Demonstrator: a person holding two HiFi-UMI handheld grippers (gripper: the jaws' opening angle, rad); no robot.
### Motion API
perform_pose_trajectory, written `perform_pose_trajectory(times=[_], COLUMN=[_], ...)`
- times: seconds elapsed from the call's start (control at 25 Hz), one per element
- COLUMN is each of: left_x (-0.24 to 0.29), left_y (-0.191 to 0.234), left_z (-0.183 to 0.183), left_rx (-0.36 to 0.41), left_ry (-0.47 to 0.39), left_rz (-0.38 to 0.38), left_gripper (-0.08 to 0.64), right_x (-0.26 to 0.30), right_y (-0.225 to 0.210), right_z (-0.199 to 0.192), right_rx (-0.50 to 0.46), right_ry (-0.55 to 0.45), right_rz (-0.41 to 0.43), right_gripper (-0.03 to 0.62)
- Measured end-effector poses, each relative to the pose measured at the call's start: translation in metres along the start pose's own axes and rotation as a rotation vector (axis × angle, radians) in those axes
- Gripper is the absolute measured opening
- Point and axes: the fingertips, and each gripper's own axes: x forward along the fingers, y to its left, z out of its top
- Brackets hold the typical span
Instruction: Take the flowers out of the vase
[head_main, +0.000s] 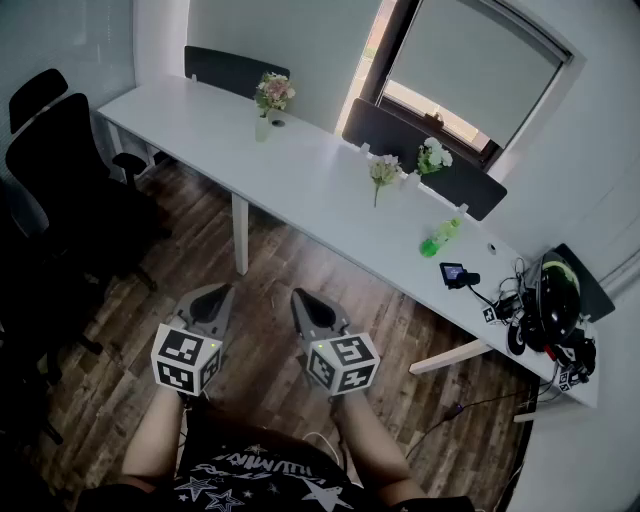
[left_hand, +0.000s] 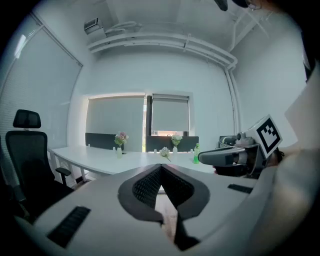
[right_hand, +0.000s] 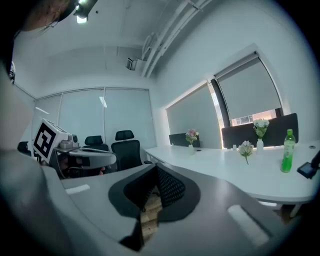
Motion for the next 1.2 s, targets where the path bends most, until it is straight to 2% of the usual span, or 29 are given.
perform_pose_trajectory(times=[0.2,0.4,0.6,0.96,1.2], left_x=[-0.006,-0.005,-0.004,-0.007,-0.003], left_y=[-0.005,-0.010,-0.006,0.001,0.012], left_z=[-0.008,-0.008,-0.006,-0.007,-0.014], left_rx=[-0.011,0.004,0.008,0.010,-0.013], left_ry=[0.007,0.009,0.009,0.006,0.012], left_rz=[-0.002,-0.001,0.005,0.004,-0.029], left_gripper=[0.008,0.008,0.008,0.008,0.008], right_x=[-0.005,-0.002,-0.002,0.000,0.006], right_y=[-0.001,0.007,0.010,0.012,0.011], right_z=[-0.006,-0.007,-0.009,-0.021,-0.026], right_rx=[0.004,-0.044,-0.058,-0.037,0.013], right_ry=[0.006,0.035,0.040,0.056,0.050], right_rz=[-0.002,0.039,0.041,0.024,-0.017], right_gripper=[0.002,0.002,0.002,0.002,0.002])
